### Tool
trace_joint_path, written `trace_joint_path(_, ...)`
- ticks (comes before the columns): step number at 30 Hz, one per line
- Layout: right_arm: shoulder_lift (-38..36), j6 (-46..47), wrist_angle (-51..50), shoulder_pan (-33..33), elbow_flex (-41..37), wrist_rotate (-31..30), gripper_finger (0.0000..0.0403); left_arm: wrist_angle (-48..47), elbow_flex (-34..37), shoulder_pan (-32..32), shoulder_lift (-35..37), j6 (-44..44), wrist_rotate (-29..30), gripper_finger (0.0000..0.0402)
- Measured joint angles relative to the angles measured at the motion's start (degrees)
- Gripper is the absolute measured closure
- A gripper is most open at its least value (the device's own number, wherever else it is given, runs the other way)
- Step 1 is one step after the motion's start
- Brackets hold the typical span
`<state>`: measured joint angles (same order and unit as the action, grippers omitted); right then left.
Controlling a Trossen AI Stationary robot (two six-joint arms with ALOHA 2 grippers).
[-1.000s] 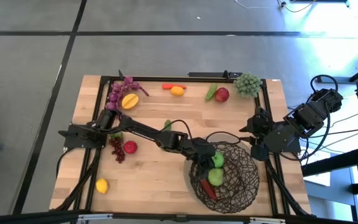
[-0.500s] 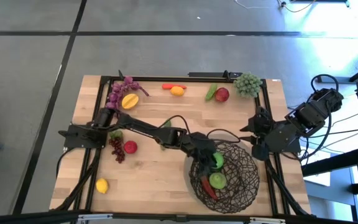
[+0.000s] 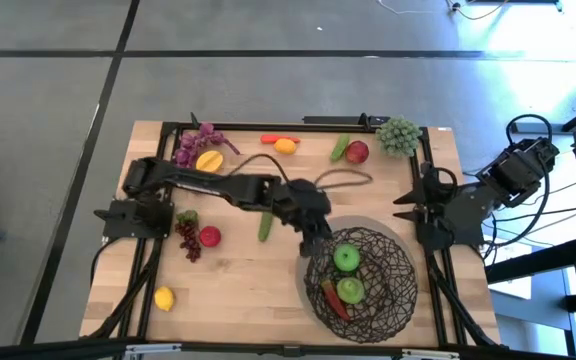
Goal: Build produce basket
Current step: Put the red tomato into the wire basket
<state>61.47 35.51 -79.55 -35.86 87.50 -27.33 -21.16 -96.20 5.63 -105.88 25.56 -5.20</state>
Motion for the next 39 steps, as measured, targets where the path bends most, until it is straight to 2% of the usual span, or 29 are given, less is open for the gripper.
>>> trace_joint_path(5,0.40,-3.08,0.02,0.00,0.00,-0.01,0.0266,-12.40,-0.02,-1.20,6.39,6.53,7.66,0.0324)
trace_joint_path(10,0.33,-3.08,0.32,0.33,0.00,-0.02,0.0266,-24.33,0.00,-1.69,10.88,20.23,14.66,0.0327)
trace_joint_path(17,0.99,-4.79,0.79,2.57,-0.07,-0.26,0.0266,-43.96,0.00,-1.01,13.86,39.62,15.61,0.0328)
trace_joint_path(24,3.06,-10.14,3.27,5.72,-0.09,-0.65,0.0266,-55.54,0.00,1.39,14.08,50.82,13.16,0.0328)
trace_joint_path(29,4.68,-12.05,5.19,8.38,-0.09,0.18,0.0266,-60.65,0.02,4.44,14.05,56.28,8.15,0.0328)
trace_joint_path(35,5.55,-10.43,7.20,10.30,-0.09,0.47,0.0266,-68.53,0.02,10.24,14.05,62.22,2.33,0.0328)
trace_joint_path(39,5.55,-10.41,10.30,10.99,-0.09,0.52,0.0266,-68.75,0.04,15.46,15.06,66.78,-0.32,0.0328)
